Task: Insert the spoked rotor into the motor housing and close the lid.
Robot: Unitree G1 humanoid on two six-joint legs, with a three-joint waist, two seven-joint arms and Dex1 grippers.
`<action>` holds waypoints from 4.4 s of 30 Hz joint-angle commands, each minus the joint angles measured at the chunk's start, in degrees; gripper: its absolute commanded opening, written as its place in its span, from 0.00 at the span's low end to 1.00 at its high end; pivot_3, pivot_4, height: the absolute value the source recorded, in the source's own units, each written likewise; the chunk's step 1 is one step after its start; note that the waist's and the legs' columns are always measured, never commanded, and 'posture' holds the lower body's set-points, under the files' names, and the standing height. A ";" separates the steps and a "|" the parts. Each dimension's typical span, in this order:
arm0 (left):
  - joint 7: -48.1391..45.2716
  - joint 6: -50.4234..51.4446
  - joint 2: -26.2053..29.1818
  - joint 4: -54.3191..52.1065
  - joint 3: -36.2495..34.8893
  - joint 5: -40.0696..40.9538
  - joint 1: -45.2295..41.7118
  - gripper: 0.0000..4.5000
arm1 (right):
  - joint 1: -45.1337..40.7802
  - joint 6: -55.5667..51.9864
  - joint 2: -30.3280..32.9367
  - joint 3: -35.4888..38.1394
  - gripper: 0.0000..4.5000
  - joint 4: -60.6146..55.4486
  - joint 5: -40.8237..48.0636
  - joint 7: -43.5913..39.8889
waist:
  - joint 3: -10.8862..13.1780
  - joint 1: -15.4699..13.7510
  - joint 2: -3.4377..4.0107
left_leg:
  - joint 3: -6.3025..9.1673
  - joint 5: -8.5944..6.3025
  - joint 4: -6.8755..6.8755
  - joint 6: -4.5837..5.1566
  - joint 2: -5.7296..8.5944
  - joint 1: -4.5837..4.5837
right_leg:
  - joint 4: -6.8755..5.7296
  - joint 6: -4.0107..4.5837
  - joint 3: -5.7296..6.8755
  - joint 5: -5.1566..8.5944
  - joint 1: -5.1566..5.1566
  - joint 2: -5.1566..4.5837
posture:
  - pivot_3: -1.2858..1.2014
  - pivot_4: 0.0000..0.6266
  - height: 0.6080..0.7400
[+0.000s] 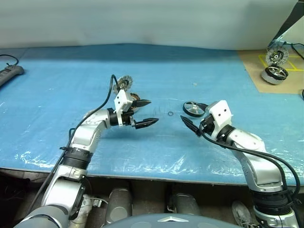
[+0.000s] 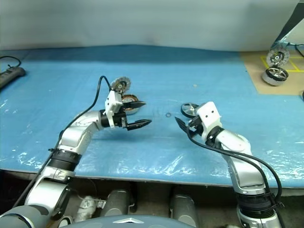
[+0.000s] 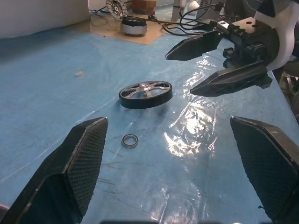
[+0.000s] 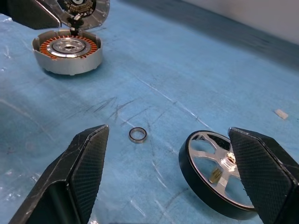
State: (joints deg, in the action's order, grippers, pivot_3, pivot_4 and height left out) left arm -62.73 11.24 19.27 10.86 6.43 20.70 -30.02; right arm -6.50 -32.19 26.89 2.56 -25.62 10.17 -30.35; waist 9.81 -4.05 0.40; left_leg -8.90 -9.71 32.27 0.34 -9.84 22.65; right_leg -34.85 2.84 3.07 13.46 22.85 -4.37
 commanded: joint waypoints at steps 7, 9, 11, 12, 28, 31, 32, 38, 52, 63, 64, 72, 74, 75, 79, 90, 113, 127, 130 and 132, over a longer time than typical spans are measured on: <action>0.43 2.25 1.85 -4.93 0.71 -0.64 -1.89 1.00 | -0.33 0.56 1.32 -0.61 0.97 -1.84 0.58 -0.44 | 0.00 0.03 0.00 | 0.00 0.00 0.00 -0.01 -0.01 -0.01 | -0.01 0.00 0.00 0.00 0.01 0.00 | 0.52 0.24 1.00; 0.48 1.05 2.05 -4.73 0.83 -1.57 -2.04 1.00 | -0.39 0.20 1.49 -1.01 0.97 -2.05 1.12 -1.03 | 0.00 0.01 0.00 | 0.00 0.00 0.00 0.00 0.00 0.00 | 0.00 0.00 0.00 0.00 0.00 0.00 | 0.52 0.24 1.00; -0.27 0.16 2.48 -4.76 0.89 -1.88 -2.13 1.00 | -0.28 0.32 1.50 -1.35 0.97 -1.89 0.70 -0.82 | 0.00 0.01 0.00 | 0.00 0.00 0.00 0.00 0.00 0.00 | 0.00 0.00 0.00 0.00 0.00 0.00 | 0.52 0.24 1.00; -0.54 -0.27 3.08 -4.42 1.20 -2.62 -2.39 1.00 | -0.26 0.46 1.48 -1.45 0.97 -1.70 0.47 -0.70 | 0.00 0.01 0.00 | 0.00 0.00 0.00 0.00 0.00 0.00 | 0.00 0.00 0.00 0.00 0.00 0.00 | 0.52 0.24 1.00; -9.79 -19.85 10.33 21.42 1.38 -10.73 -14.76 1.00 | -0.38 1.09 0.76 -3.33 0.97 0.62 -1.37 1.47 | 0.00 -0.01 0.00 | 0.00 0.06 -0.01 -0.05 0.01 0.02 | -0.01 0.00 0.00 0.00 0.03 0.00 | 0.52 0.24 1.00; -11.63 -24.18 11.00 28.15 1.46 -12.00 -18.39 1.00 | -0.57 1.41 0.80 -3.45 0.97 1.18 -1.71 1.78 | 0.00 -0.10 0.00 | 0.00 0.03 0.01 -0.09 0.01 0.01 | -0.03 0.00 0.00 -0.01 0.01 0.00 | 0.52 0.24 1.00; -11.57 -26.30 11.84 31.12 2.31 -13.92 -19.96 1.00 | -0.66 1.45 0.83 -3.48 0.97 1.30 -1.81 1.91 | 0.00 -0.12 0.00 | 0.00 0.03 0.03 -0.09 0.02 0.01 | -0.04 0.00 0.00 -0.01 0.00 -0.01 | 0.52 0.24 1.00; -12.51 -32.89 12.91 44.68 4.44 -20.42 -28.28 1.00 | -0.67 2.25 0.43 -4.05 0.97 2.19 -3.04 3.15 | 0.00 -0.27 0.00 | 0.00 0.11 0.00 -0.22 0.02 0.01 | -0.02 -0.01 0.00 -0.01 0.01 -0.01 | 0.52 0.24 1.00; -11.02 -35.32 8.24 57.81 6.73 -28.78 -34.87 1.00 | 2.53 3.10 -0.51 -4.91 0.97 1.22 -5.19 6.75 | 0.03 -1.16 -0.06 | 0.01 0.16 -0.02 -0.20 0.02 0.02 | -0.02 -0.01 0.02 -0.01 0.02 -0.02 | 0.52 0.24 1.00; -5.35 -36.36 5.30 58.89 8.27 -33.79 -32.67 1.00 | 2.89 3.64 -0.68 -5.18 0.97 2.13 -6.37 7.11 | 0.04 -1.47 -0.07 | 0.01 0.22 -0.01 -0.08 0.02 0.02 | -0.02 0.00 0.02 -0.01 0.00 -0.03 | 0.52 0.24 1.00; -5.37 -36.10 4.91 58.85 8.04 -33.65 -32.30 1.00 | 2.79 3.62 -0.77 -5.32 0.97 2.17 -6.49 7.14 | 0.04 -1.45 -0.07 | 0.01 0.22 -0.01 -0.07 0.02 0.03 | -0.02 0.00 0.02 -0.01 0.00 -0.02 | 0.52 0.24 1.00; -1.87 -37.38 4.58 59.35 9.19 -35.44 -29.82 0.80 | 2.26 4.00 -0.88 -6.26 0.97 2.97 -7.65 6.88 | 0.04 -1.48 -0.07 | 0.02 0.11 0.03 0.10 0.02 -0.03 | -0.03 0.00 0.03 -0.01 -0.08 -0.03 | 0.52 0.24 1.00; 1.81 -37.82 4.80 59.53 10.23 -37.24 -29.70 0.64 | 2.23 4.18 -0.95 -6.44 0.97 3.10 -7.87 6.93 | 0.04 -1.49 -0.07 | 0.03 0.06 0.02 0.06 0.02 -0.17 | -0.03 0.00 0.03 -0.01 -0.20 -0.03 | 0.52 0.24 1.00; 3.07 -37.72 4.84 59.66 10.86 -38.12 -29.80 0.58 | 2.22 4.23 -1.03 -6.54 0.97 3.15 -7.96 6.98 | 0.04 -1.50 -0.07 | 0.03 0.02 0.01 0.00 0.01 -0.24 | -0.02 0.00 0.03 -0.01 -0.27 -0.03 | 0.52 0.24 1.00; -3.24 -40.65 5.20 58.97 10.76 -36.67 -29.26 0.54 | 2.11 4.35 -1.31 -6.96 0.97 3.25 -8.35 6.99 | 0.04 -1.46 -0.07 | 0.03 -0.03 -0.06 -0.06 0.01 -0.70 | 0.06 -0.01 0.03 0.00 -0.66 -0.03 | 0.52 0.24 1.00; -16.72 -43.21 4.19 54.49 5.73 -27.85 -28.17 0.41 | 2.55 4.53 -1.76 -6.12 0.97 3.51 -8.69 7.72 | 0.06 -1.65 -0.10 | 0.02 -0.02 -0.13 -0.07 0.03 -0.46 | 0.07 0.00 0.03 0.00 -0.45 -0.08 | 0.52 0.24 1.00; -26.34 -44.37 0.60 44.83 2.95 -16.83 -24.45 0.41 | 3.53 3.57 -3.45 -4.81 0.97 1.41 -6.27 7.51 | 0.08 -1.60 -0.13 | -0.01 -0.02 -0.22 -0.08 0.03 -0.44 | 0.12 0.00 0.04 0.01 -0.40 -0.08 | 0.52 0.24 1.00; -29.71 -15.07 13.59 11.82 5.30 -4.35 -7.71 0.41 | -0.77 -1.67 -2.23 -3.68 0.97 -1.73 3.85 -0.15 | 0.11 -1.20 -0.09 | -0.42 -0.01 -0.61 -0.11 -0.05 -0.46 | 0.11 0.13 -0.06 0.10 -0.06 -0.07 | 0.52 0.24 1.00; -29.61 -15.06 17.41 12.78 5.13 -5.67 -3.81 0.41 | -5.41 -3.07 -0.23 -6.08 0.97 -1.07 5.85 -5.09 | 0.11 -0.64 -0.08 | -0.48 0.01 -0.68 -0.15 -0.06 -0.49 | 0.09 0.13 -0.15 0.10 0.00 -0.03 | 0.52 0.24 1.00; -28.33 -16.33 18.47 14.23 4.38 -6.63 -2.14 0.41 | -9.65 -2.11 3.53 -9.67 0.97 0.88 4.38 -10.23 | 0.12 -0.47 -0.07 | -0.48 0.03 -0.72 -0.19 -0.07 -0.51 | 0.08 0.13 -0.15 0.10 0.02 -0.02 | 0.52 0.24 1.00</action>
State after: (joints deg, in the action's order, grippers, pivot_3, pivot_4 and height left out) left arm -91.96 -4.05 36.72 24.81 12.32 14.59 -32.55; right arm -13.22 -35.20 28.13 -4.72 -24.76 14.28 -36.40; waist 9.93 -4.53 0.33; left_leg -9.39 -9.68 31.55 0.15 -9.90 22.13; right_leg -34.77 2.97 2.92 13.56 22.85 -4.39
